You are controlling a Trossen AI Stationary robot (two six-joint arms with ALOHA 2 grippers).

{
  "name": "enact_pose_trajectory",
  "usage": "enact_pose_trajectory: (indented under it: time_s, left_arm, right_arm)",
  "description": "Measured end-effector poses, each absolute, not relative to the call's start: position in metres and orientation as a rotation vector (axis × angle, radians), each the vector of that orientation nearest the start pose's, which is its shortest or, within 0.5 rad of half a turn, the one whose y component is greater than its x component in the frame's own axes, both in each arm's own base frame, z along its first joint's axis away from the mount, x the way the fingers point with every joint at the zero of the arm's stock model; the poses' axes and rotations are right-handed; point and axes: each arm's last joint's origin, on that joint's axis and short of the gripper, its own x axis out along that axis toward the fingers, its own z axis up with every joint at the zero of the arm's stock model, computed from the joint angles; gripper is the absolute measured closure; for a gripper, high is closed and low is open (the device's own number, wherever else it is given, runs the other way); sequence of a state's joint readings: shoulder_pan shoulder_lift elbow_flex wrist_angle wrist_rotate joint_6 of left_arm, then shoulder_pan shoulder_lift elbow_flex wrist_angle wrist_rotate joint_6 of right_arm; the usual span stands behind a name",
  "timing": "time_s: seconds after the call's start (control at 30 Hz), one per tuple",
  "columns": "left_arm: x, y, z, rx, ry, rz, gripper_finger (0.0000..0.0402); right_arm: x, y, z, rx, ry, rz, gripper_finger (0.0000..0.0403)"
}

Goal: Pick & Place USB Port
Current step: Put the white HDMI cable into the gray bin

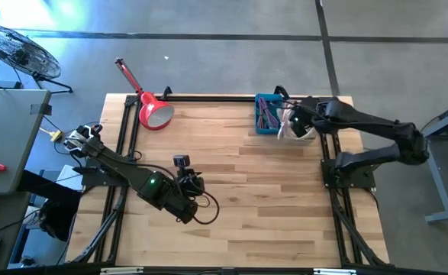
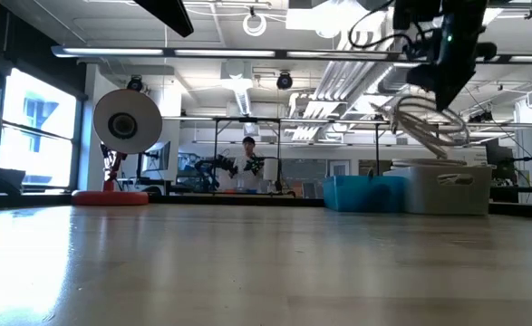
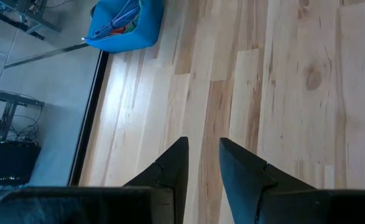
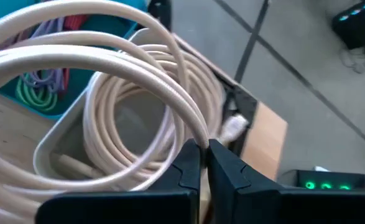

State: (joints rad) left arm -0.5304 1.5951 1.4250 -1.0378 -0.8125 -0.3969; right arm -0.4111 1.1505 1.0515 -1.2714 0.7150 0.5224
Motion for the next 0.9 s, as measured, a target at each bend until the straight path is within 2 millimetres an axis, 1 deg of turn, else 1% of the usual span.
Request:
enact_pose_trajectory:
  time_s: [0.17,0.43,0.63,0.77,0.9]
  left_arm:
    - [0.277,-0.138,0.303,0.388,0.865,0.421,0.0317]
    - [0.277,-0.138,0.303,0.389,0.865,0.421,0.0317]
    - [0.277,-0.138,0.303,0.389,0.865,0.420,0.0317]
    - [0.277,-0.138,0.303,0.388,0.865,0.420,0.0317]
    - [0.277,-0.138,0.303,0.388,0.865,0.420,0.0317]
  right_arm:
    - [0.156,-0.108,0.272,0.206,1.122,-1.257,0.0400]
    - [0.139,-0.127,0.253,0.271,1.179,-1.335,0.0400]
    - [0.134,-0.138,0.231,0.331,1.167,-1.268,0.0398]
    - [0.134,-0.140,0.220,0.314,1.153,-1.254,0.0367]
    - [0.135,-0.140,0.219,0.299,1.168,-1.201,0.0329]
